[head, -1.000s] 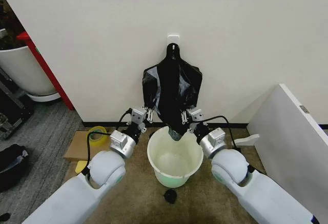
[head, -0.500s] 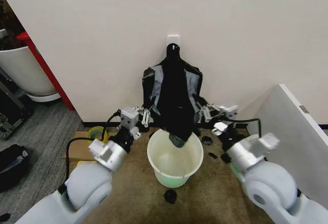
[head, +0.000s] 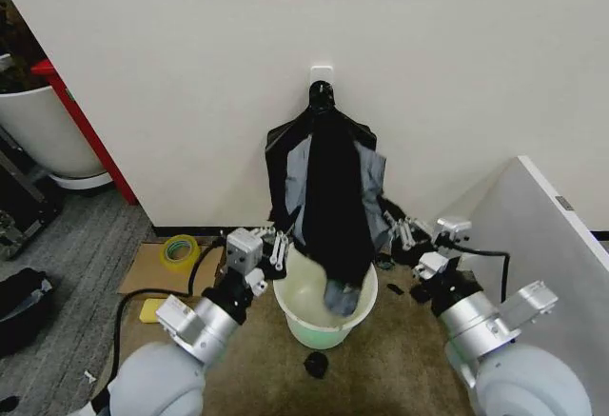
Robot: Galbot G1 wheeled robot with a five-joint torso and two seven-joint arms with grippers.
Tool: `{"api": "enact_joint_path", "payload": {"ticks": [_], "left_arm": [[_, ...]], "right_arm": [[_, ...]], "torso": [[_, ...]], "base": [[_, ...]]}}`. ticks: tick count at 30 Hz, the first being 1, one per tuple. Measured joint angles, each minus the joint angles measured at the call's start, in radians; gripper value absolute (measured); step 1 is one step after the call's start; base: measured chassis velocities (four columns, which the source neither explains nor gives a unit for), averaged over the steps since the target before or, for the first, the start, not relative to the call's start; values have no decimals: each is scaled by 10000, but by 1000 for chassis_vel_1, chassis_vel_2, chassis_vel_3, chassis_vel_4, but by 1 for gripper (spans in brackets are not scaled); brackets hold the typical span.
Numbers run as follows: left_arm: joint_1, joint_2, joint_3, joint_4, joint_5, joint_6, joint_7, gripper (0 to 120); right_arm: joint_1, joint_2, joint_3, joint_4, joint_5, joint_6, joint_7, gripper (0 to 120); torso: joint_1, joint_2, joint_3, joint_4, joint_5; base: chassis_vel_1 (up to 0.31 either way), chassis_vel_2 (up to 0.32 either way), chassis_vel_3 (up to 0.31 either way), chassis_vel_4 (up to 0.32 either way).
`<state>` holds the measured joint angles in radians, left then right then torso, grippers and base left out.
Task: Place the garbage bag over the trash bin.
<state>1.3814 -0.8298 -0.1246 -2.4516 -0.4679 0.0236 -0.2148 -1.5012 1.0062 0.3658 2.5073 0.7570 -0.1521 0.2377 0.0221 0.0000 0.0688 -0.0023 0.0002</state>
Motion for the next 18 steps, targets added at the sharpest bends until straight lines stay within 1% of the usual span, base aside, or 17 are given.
{"api": "enact_joint_path", "payload": {"ticks": [6, 10, 13, 18], "left_arm": [[172, -155, 181, -32, 91, -23, 13, 0], [67, -459, 495, 243, 155, 43, -58, 0], [33, -527, 622, 228, 69, 139, -116, 0], [141, -433, 703, 106, -324, 442, -358, 0]], "right_arm": [[-257, 57, 187, -26, 183, -61, 142, 0], [-635, 102, 414, -40, 211, -117, 255, 0], [-875, 118, 593, -46, 518, -343, 471, 0], [-1151, 116, 893, -56, 1658, -807, 1237, 0]], "torso": [[0, 0, 0, -1, 0], [1, 0, 1, -2, 0], [1, -1, 1, -3, 0], [1, -1, 1, -2, 1]], "base": [[0, 0, 0, 0], [0, 0, 0, 0], [0, 0, 0, 0], [0, 0, 0, 0]]}}
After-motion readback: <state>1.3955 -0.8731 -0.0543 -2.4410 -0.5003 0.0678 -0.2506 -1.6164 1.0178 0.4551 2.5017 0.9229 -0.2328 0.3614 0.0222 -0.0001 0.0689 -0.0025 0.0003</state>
